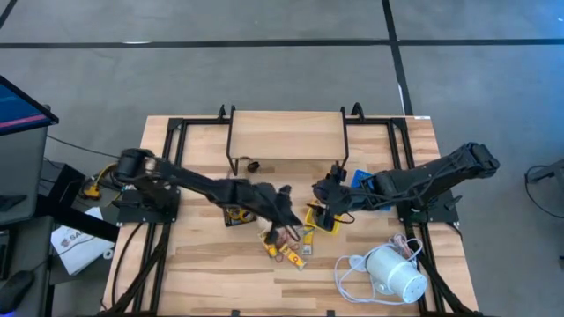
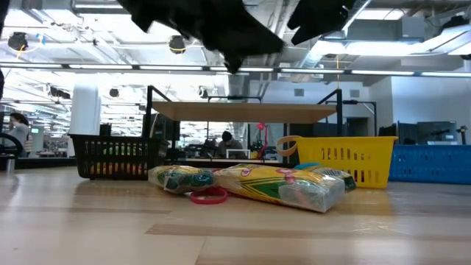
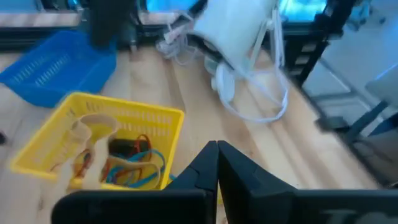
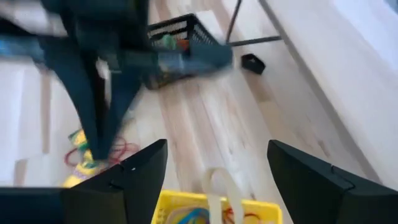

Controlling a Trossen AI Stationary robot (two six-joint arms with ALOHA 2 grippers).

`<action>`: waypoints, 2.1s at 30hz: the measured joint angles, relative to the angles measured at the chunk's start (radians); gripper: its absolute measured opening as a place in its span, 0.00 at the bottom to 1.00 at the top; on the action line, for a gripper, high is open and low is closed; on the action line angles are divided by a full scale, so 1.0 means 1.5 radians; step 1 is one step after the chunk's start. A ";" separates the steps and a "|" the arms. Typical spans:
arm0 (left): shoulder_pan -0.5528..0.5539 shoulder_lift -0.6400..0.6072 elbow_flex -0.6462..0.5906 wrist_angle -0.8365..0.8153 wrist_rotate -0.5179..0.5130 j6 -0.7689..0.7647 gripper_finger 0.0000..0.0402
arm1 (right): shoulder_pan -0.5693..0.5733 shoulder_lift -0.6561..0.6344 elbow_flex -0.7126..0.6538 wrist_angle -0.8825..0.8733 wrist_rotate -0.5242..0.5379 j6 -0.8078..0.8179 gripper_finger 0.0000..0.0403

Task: Pick & Place Office Desk Supplies
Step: Put the blue rubber band into the yellow bin

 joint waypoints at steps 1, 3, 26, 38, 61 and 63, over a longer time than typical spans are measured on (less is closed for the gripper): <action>0.001 -0.010 -0.010 -0.005 0.001 -0.012 0.01 | 0.000 -0.002 0.000 -0.006 0.002 -0.002 0.68; 0.001 -0.011 -0.026 -0.001 -0.002 -0.028 0.02 | 0.000 -0.004 -0.001 -0.011 0.001 -0.002 0.68; 0.007 0.270 0.044 0.061 -0.004 -0.039 0.58 | 0.015 -0.004 -0.001 -0.012 0.000 0.010 0.68; -0.024 0.155 0.042 0.012 0.006 0.071 0.01 | 0.020 -0.006 -0.001 -0.012 0.041 0.019 0.68; 0.106 0.183 0.048 0.184 0.051 0.066 0.13 | 0.084 -0.116 0.000 -0.124 0.245 0.133 0.68; 0.106 0.195 0.067 0.193 0.068 0.080 0.21 | 0.084 -0.115 -0.001 -0.128 0.242 0.134 0.68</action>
